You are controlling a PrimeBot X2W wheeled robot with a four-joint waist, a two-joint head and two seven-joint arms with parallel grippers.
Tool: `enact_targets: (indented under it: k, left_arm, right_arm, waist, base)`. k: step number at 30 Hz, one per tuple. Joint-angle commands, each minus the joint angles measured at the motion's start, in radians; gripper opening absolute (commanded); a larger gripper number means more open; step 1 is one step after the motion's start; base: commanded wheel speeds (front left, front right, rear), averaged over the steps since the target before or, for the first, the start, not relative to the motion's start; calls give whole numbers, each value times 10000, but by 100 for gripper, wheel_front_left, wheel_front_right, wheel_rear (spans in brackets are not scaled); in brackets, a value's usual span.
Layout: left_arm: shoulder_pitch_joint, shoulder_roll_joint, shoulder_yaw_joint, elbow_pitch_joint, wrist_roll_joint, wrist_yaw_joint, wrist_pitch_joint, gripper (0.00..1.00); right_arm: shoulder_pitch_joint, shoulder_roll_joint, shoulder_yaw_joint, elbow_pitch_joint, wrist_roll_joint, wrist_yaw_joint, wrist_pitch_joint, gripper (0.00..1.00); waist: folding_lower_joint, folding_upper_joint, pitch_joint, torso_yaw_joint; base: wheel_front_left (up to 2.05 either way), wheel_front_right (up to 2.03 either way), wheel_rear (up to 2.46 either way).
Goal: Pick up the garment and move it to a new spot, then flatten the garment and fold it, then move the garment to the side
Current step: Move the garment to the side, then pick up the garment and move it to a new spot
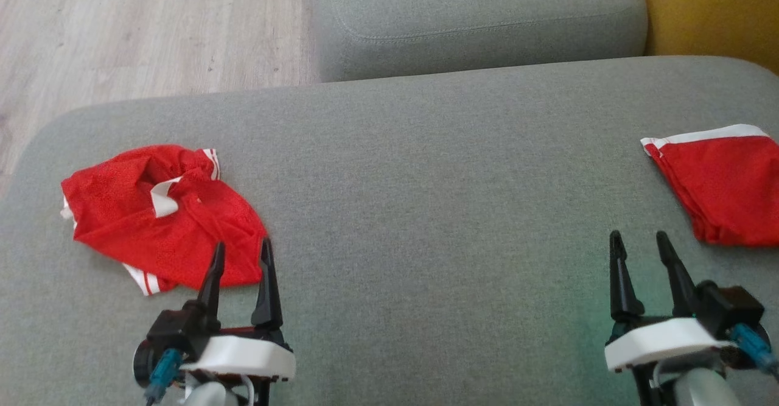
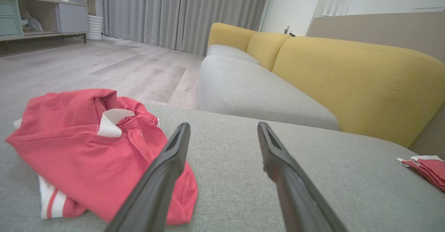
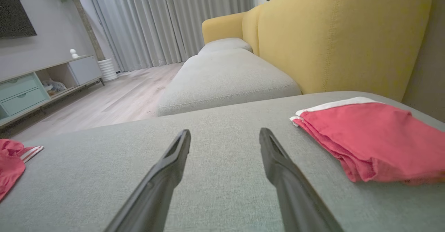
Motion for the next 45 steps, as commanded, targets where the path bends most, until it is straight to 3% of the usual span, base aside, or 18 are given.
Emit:
enact_targets:
  k: [1, 19, 25, 27, 35, 45]
  left_arm:
    - [-288, 31, 362, -254, 39, -5, -95, 100]
    - [-365, 31, 97, -211, -80, 107, -95, 100]
    - [-374, 31, 113, -112, 71, 125, -95, 100]
    - [-397, 31, 84, 2, 168, 66, -95, 100]
    - [-496, 31, 133, 62, 325, 69, -95, 100]
    - [-262, 31, 415, 138, 508, -24, -95, 100]
  right_arm:
    - [-304, -41, 265, -307, -12, -7, -124, 100]
    - [-199, -40, 390, -464, 418, -7, -222, 100]
    - [58, -40, 689, -502, 586, -7, -222, 100]
    - [141, -40, 840, -564, 677, -7, -223, 100]
    - [245, -40, 1387, -656, 925, -7, -223, 100]
    - [314, -39, 1804, -629, 1228, -7, -223, 100]
  waist:
    - [1, -1, 8, -7]
    - [1, -1, -31, 197]
    - [1, -1, -183, 1051]
    - [1, -1, -226, 1657]
    - [1, -1, -348, 3042]
    - [1, -1, -469, 3986]
  base:
    - [0, 0, 0]
    - [0, 0, 0]
    - [0, 0, 0]
    - [0, 0, 0]
    - [0, 0, 0]
    - [0, 0, 0]
